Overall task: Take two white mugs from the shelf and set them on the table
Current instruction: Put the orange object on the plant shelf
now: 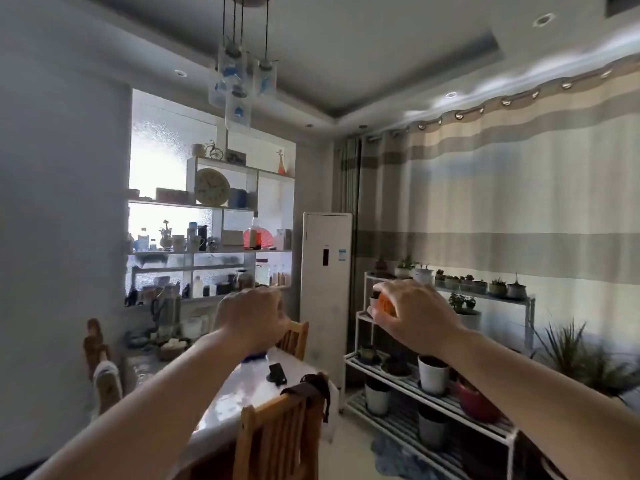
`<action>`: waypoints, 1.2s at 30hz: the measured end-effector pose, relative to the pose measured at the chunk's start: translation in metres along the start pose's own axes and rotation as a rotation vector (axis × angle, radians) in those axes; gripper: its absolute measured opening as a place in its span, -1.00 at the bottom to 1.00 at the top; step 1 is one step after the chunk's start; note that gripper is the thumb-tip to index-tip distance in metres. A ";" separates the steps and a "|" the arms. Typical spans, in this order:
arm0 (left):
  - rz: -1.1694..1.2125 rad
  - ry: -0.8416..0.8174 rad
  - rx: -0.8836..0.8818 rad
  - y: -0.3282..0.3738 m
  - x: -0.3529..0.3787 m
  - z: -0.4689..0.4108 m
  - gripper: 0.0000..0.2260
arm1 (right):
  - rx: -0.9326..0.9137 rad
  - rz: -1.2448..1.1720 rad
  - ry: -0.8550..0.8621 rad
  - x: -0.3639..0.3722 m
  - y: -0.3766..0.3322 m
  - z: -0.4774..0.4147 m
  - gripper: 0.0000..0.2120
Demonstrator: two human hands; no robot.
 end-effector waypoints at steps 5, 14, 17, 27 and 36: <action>0.011 -0.019 0.015 0.019 0.071 -0.061 -0.80 | 0.016 0.007 -0.022 0.057 0.052 -0.040 -0.42; -0.137 0.045 0.039 0.008 0.199 -0.197 -0.72 | 0.092 0.058 -0.073 0.174 0.129 -0.133 -0.39; -0.195 0.002 0.041 0.009 0.243 -0.244 -0.70 | 0.109 0.069 -0.083 0.204 0.148 -0.176 -0.41; -0.152 -0.020 0.123 0.017 0.385 -0.376 -0.70 | 0.107 0.113 -0.098 0.319 0.229 -0.282 -0.43; -0.230 -0.042 0.121 0.028 0.537 -0.500 -0.72 | 0.016 0.076 -0.119 0.456 0.339 -0.390 -0.42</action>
Point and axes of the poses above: each hand's wrist, its own z-axis away from the middle knuckle, its own x-axis out of the palm, y = z × x, the point moved 8 cm from there along -z, towards the middle knuckle, and after that the axes turned 5 degrees about y, right-handed, at the moved point
